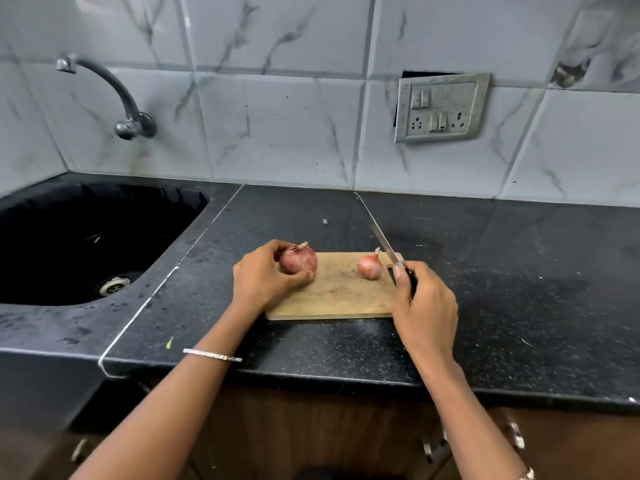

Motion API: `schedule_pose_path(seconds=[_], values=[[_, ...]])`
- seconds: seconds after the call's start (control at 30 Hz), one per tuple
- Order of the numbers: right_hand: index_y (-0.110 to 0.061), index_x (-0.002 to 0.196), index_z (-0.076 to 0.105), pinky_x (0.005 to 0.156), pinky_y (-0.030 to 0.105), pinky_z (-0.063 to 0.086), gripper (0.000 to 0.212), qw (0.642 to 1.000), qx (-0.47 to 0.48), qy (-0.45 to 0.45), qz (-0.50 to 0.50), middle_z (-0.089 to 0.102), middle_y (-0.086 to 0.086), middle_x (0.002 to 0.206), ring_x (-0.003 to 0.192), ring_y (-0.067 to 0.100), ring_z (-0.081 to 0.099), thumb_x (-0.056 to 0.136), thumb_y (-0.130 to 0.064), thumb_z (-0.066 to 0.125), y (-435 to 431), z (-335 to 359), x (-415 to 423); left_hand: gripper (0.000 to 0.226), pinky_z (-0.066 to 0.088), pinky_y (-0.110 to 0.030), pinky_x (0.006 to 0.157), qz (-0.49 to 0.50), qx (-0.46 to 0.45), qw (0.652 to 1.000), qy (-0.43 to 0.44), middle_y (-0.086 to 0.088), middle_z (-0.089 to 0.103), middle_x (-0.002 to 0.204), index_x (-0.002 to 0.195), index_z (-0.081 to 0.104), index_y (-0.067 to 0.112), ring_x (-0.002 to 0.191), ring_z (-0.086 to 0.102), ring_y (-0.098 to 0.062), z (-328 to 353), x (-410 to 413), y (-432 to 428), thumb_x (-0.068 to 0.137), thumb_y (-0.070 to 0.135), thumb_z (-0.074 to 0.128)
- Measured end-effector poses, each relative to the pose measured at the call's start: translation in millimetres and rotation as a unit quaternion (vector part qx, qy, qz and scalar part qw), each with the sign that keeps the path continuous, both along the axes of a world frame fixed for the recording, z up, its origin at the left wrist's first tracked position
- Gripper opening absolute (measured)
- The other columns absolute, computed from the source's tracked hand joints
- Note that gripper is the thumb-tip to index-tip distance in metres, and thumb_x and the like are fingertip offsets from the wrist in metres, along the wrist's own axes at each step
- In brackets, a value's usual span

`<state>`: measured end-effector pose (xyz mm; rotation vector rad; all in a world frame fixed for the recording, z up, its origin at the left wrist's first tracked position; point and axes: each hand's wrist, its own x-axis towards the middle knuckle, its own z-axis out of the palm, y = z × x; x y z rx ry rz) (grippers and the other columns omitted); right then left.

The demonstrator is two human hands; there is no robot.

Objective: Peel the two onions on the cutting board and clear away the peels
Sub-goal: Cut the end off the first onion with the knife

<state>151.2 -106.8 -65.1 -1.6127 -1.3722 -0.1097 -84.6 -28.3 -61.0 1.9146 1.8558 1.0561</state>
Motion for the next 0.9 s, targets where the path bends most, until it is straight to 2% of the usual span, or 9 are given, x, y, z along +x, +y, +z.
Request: schedule_pose_path(seconds=[0.07, 0.2, 0.3, 0.37, 0.47, 0.5, 0.57, 0.67, 0.9], values=[[-0.020, 0.106, 0.066, 0.062, 0.035, 0.048, 0.014, 1.000, 0.007, 0.002, -0.013, 0.069, -0.005, 0.089, 0.077, 0.020, 0.064, 0.102, -0.028, 0.054, 0, -2, 2, 0.065, 0.051, -0.038, 0.097, 0.011, -0.004, 1.000, -0.027, 0.011, 0.074, 0.109, 0.118, 0.068, 0.034, 0.105, 0.068, -0.015, -2, -13, 8, 0.060, 0.056, 0.090], [-0.020, 0.106, 0.065, 0.061, 0.033, 0.043, 0.014, 0.999, -0.022, -0.008, -0.024, 0.068, -0.003, 0.088, 0.077, 0.022, 0.064, 0.102, -0.028, 0.054, 2, -2, 0, 0.071, 0.048, -0.025, 0.087, -0.028, -0.025, 0.997, -0.067, 0.005, 0.073, 0.114, 0.128, 0.066, 0.025, 0.102, 0.068, -0.012, -5, -25, 18, 0.066, 0.047, 0.093], [-0.020, 0.106, 0.065, 0.061, 0.032, 0.037, 0.015, 0.999, -0.032, -0.008, -0.042, 0.069, -0.003, 0.090, 0.079, 0.023, 0.063, 0.102, -0.029, 0.054, 1, -2, 1, 0.100, 0.037, -0.044, 0.111, 0.017, -0.013, 1.000, -0.021, 0.004, 0.059, 0.143, 0.147, 0.046, 0.025, 0.133, 0.055, -0.021, -7, -17, 17, 0.064, 0.063, 0.087], [-0.020, 0.106, 0.066, 0.062, 0.031, 0.036, 0.015, 0.998, -0.023, 0.012, -0.051, 0.070, -0.002, 0.091, 0.080, 0.024, 0.064, 0.102, -0.029, 0.054, 1, -2, 2, 0.103, 0.019, -0.057, 0.120, 0.064, 0.083, 0.994, 0.034, 0.000, 0.047, 0.154, 0.152, 0.038, 0.024, 0.144, 0.041, -0.025, -5, -1, 5, 0.069, 0.066, 0.082], [-0.020, 0.106, 0.066, 0.063, 0.032, 0.037, 0.015, 0.997, -0.012, 0.029, -0.064, 0.070, -0.003, 0.091, 0.081, 0.024, 0.065, 0.102, -0.028, 0.054, 3, -2, 3, 0.064, 0.038, -0.054, 0.112, -0.026, 0.256, 0.966, 0.035, -0.005, 0.063, 0.130, 0.135, 0.056, 0.019, 0.123, 0.056, -0.028, 3, 41, -19, 0.084, 0.054, 0.074], [-0.020, 0.106, 0.066, 0.063, 0.031, 0.037, 0.015, 0.997, -0.011, 0.032, -0.067, 0.071, -0.002, 0.091, 0.082, 0.025, 0.065, 0.102, -0.028, 0.054, 3, -2, 3, 0.056, 0.043, -0.048, 0.106, -0.062, 0.256, 0.964, 0.037, -0.004, 0.067, 0.122, 0.128, 0.061, 0.019, 0.116, 0.061, -0.027, 4, 58, -24, 0.086, 0.055, 0.068], [-0.020, 0.106, 0.067, 0.064, 0.031, 0.035, 0.016, 0.997, -0.011, 0.038, -0.068, 0.072, -0.001, 0.093, 0.083, 0.026, 0.066, 0.103, -0.028, 0.054, 3, -2, 4, 0.059, 0.048, -0.037, 0.095, -0.108, 0.167, 0.979, 0.041, -0.001, 0.070, 0.119, 0.124, 0.064, 0.019, 0.111, 0.064, -0.022, 7, 87, -25, 0.084, 0.063, 0.063], [-0.021, 0.107, 0.066, 0.064, 0.030, 0.035, 0.017, 0.997, -0.016, 0.045, -0.066, 0.072, -0.001, 0.094, 0.084, 0.025, 0.066, 0.103, -0.030, 0.053, 3, -3, 6, 0.073, 0.052, -0.035, 0.086, -0.110, 0.032, 0.993, 0.033, 0.000, 0.069, 0.123, 0.132, 0.059, 0.019, 0.112, 0.065, -0.021, 4, 114, -11, 0.075, 0.060, 0.080], [-0.025, 0.110, 0.064, 0.064, 0.030, 0.036, 0.016, 0.997, -0.021, 0.048, -0.058, 0.072, -0.005, 0.094, 0.085, 0.024, 0.067, 0.103, -0.032, 0.052, 5, -2, 8, 0.040, 0.054, -0.033, 0.075, -0.104, 0.046, 0.990, -0.086, 0.004, 0.072, 0.097, 0.107, 0.064, 0.017, 0.085, 0.067, -0.014, -3, 114, 3, 0.075, 0.026, 0.087]])
